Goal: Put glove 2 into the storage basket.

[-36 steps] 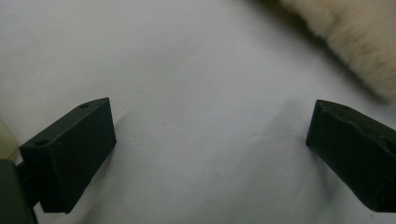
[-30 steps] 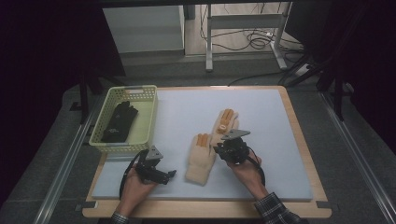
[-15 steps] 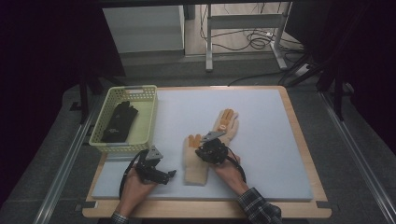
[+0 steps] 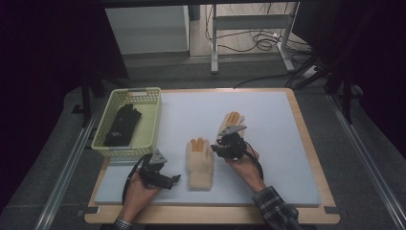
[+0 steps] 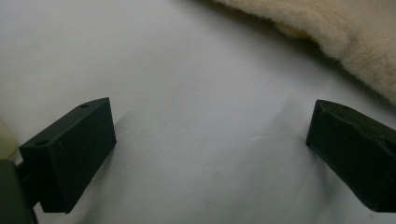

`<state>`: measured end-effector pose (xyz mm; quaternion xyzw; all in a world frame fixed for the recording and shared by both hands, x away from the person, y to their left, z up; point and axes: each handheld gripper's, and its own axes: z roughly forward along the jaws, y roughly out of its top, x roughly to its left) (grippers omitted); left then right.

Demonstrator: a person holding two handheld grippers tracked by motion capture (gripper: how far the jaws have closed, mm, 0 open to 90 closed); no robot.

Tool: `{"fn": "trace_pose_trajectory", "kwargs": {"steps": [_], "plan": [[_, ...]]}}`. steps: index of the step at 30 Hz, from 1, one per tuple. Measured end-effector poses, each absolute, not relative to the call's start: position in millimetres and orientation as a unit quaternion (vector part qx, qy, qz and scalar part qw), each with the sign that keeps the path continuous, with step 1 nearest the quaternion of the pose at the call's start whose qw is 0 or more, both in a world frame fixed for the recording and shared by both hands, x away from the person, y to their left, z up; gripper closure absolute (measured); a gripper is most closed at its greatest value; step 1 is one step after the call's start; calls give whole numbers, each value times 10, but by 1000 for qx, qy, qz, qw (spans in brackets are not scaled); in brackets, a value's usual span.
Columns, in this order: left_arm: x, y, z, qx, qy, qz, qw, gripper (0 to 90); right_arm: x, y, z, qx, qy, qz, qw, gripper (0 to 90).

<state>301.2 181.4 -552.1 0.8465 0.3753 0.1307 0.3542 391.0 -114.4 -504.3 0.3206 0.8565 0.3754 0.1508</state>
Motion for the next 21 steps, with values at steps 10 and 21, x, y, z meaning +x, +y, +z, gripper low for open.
{"fn": "trace_pose_trajectory", "kwargs": {"steps": [10,21], "plan": [[3012,1814,-5521,847,375,131,354,14,4265,-1437,-5071,356,848,347,183,451],[3012,1813,-5522,846,375,131,354,14,4564,-1386,-5231,359,852,332,187,369]]}}
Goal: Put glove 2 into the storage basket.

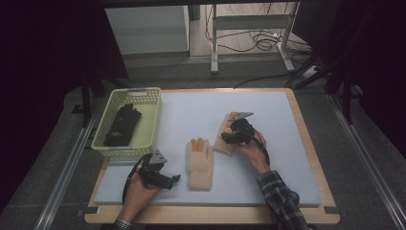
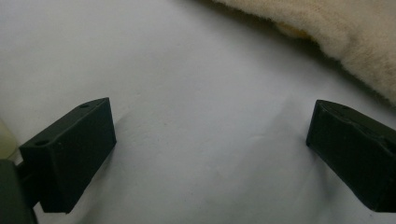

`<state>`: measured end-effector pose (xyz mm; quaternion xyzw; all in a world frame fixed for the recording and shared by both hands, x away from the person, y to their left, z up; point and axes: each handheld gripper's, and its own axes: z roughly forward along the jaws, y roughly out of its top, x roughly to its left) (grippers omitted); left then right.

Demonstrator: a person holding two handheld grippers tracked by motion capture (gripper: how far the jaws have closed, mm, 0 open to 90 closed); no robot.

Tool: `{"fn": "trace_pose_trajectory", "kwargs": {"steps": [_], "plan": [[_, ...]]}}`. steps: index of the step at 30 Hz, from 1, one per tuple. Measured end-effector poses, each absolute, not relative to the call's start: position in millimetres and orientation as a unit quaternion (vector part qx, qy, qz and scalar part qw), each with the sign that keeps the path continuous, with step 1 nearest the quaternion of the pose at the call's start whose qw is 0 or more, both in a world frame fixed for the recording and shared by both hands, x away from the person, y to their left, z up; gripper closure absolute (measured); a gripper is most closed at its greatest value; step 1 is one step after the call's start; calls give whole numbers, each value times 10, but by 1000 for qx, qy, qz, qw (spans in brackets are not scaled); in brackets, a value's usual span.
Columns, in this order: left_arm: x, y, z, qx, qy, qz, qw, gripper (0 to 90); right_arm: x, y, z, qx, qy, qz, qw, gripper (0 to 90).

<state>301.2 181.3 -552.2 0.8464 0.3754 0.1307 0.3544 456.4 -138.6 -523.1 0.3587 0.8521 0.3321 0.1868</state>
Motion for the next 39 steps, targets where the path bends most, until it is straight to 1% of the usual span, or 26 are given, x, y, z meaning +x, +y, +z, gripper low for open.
{"fn": "trace_pose_trajectory", "kwargs": {"steps": [1,2,5,6,7,10,15,17,20,27,32,33,39], "plan": [[3012,1813,-5522,846,375,131,354,14,4564,-1386,-5231,359,852,332,187,369],[3012,1813,-5522,846,375,131,354,14,4574,-1377,-5256,357,852,332,190,388],[3012,1814,-5522,846,375,131,354,14,4570,-1418,-5263,357,849,344,182,584],[3012,1814,-5522,846,375,131,354,14,4570,-1418,-5263,357,849,344,182,584],[3012,1814,-5522,846,375,131,354,14,4552,-1428,-5241,360,848,346,181,610],[3012,1814,-5522,847,375,131,354,14,4533,-1462,-5200,357,846,350,182,614],[3012,1814,-5522,847,375,131,354,14,4446,-1562,-5035,354,839,374,177,615],[3012,1813,-5522,847,375,131,354,14,4361,-1598,-4925,347,838,384,170,614],[3012,1813,-5522,847,375,131,354,14,4297,-1610,-4854,338,840,389,169,614],[3013,1815,-5521,847,374,132,354,14,4015,-1588,-4613,305,845,410,161,613],[3012,1812,-5523,846,376,132,355,14,3782,-1502,-4452,274,850,423,150,611],[3013,1816,-5520,848,374,132,353,14,3699,-1442,-4412,259,854,429,142,611],[3013,1814,-5521,847,375,132,354,15,3516,-1153,-4401,220,867,434,108,607]]}}
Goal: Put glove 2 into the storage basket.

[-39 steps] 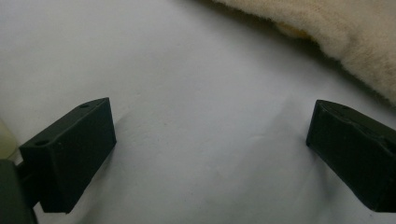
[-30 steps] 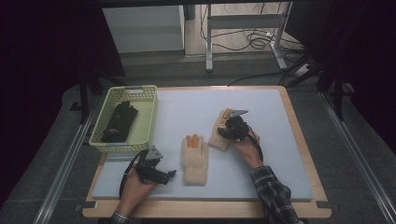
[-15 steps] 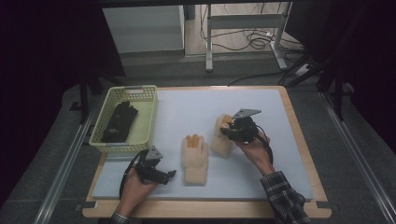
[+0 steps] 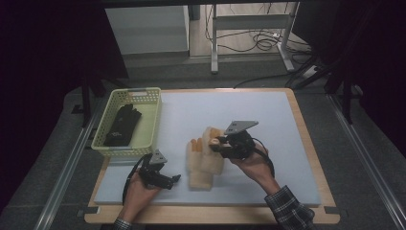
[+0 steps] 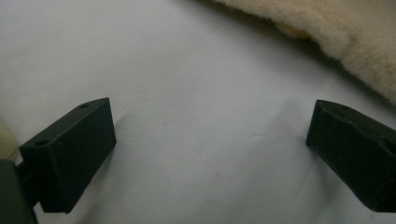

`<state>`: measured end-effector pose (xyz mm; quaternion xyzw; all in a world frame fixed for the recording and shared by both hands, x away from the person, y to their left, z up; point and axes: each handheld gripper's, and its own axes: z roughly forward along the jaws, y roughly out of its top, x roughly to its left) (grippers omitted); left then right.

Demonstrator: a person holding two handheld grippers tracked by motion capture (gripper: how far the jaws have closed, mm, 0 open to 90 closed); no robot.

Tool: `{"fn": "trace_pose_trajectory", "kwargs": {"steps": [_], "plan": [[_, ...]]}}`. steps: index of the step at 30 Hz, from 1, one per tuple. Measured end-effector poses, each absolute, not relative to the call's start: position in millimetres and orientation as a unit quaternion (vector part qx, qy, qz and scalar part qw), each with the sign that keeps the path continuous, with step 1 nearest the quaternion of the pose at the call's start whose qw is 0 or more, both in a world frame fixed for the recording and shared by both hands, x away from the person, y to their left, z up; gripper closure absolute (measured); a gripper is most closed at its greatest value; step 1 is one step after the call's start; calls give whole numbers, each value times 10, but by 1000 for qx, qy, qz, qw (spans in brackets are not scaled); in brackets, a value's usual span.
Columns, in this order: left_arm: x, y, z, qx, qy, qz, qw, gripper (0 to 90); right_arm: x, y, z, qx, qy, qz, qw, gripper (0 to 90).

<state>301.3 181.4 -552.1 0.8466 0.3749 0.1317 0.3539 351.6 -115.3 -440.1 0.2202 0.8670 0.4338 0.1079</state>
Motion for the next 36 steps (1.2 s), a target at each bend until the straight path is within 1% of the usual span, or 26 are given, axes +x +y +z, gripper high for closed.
{"fn": "trace_pose_trajectory", "kwargs": {"steps": [2,3,4,7,8,10,13,14,17,19,21,22,26,27,29,30,31,32,33,34,35,36], "plan": [[3010,1812,-5522,846,377,131,355,15,3475,-1023,-4449,207,873,430,97,605],[3010,1812,-5522,846,377,131,355,15,3475,-1023,-4449,207,873,430,97,605],[3011,1812,-5522,846,377,131,355,14,3449,-890,-4528,196,880,422,91,603],[3012,1813,-5522,846,375,132,355,15,3449,-734,-4694,192,889,407,81,600],[3012,1813,-5522,846,375,132,355,15,3449,-734,-4694,192,889,407,81,600],[3012,1813,-5522,846,375,132,355,15,3474,-649,-4870,200,897,387,76,594],[3013,1813,-5522,846,375,132,355,14,3486,-626,-4953,203,898,384,69,585],[3013,1813,-5522,846,375,132,355,14,3484,-609,-5005,203,901,377,72,563],[3012,1813,-5523,846,375,132,355,14,3472,-610,-5036,204,900,377,77,552],[3012,1813,-5522,847,375,132,354,14,3476,-635,-5053,215,900,374,67,510],[3012,1813,-5522,847,375,132,354,15,3475,-646,-5053,216,900,374,67,493],[3012,1813,-5523,846,375,132,355,14,3466,-676,-5023,216,898,377,69,462],[3012,1813,-5522,846,375,132,355,15,3457,-769,-4946,219,890,392,82,453],[3014,1814,-5522,847,374,133,354,14,3458,-865,-4905,224,883,402,93,460],[3013,1813,-5522,847,374,133,354,14,3458,-917,-4895,228,880,405,95,470],[3013,1814,-5520,848,373,133,353,14,3456,-1018,-4901,234,877,408,98,531],[3013,1814,-5520,848,373,133,353,14,3456,-1018,-4901,234,877,408,98,531],[3012,1813,-5520,848,373,132,353,14,3445,-1107,-4934,241,876,406,98,615],[3011,1810,-5520,847,374,133,353,14,3440,-1138,-4950,242,877,404,97,659],[3011,1810,-5520,847,374,133,353,14,3440,-1138,-4950,242,877,404,97,659],[3012,1810,-5520,847,374,133,353,14,3426,-1180,-4980,245,877,402,94,698],[3010,1809,-5520,846,376,132,353,14,3394,-1231,-5031,246,879,398,89,766]]}}
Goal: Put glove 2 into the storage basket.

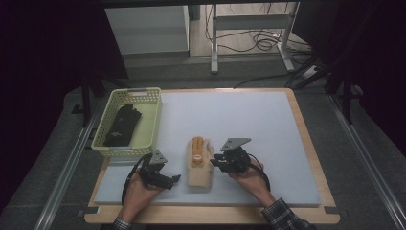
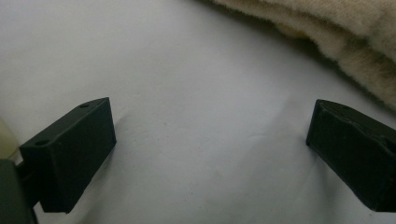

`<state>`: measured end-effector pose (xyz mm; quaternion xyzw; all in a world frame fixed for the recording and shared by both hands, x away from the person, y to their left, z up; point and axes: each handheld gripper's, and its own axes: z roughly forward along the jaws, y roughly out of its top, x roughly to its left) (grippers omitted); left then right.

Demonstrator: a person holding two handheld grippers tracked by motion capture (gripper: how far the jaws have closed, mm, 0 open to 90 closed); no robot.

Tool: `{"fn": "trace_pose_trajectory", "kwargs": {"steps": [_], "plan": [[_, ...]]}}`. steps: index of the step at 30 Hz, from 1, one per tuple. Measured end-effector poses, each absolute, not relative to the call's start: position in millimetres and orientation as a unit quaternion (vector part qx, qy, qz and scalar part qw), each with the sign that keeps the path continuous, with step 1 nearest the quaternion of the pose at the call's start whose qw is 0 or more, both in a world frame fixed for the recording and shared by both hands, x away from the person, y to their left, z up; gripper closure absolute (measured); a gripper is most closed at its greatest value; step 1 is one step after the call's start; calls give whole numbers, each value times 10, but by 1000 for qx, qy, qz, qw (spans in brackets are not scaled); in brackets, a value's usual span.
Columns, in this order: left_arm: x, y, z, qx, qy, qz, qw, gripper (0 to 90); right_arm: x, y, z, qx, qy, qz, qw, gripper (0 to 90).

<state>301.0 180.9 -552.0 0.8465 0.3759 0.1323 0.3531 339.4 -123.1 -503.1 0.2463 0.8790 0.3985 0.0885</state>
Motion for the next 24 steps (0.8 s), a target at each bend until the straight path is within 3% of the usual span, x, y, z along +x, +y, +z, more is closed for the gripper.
{"fn": "trace_pose_trajectory", "kwargs": {"steps": [8,24], "plan": [[2949,1900,-5488,843,394,138,339,34,3215,-1249,-5234,232,892,383,67,866],[2814,2177,-5534,830,411,144,348,35,3123,-969,-5352,214,893,391,57,860]]}}
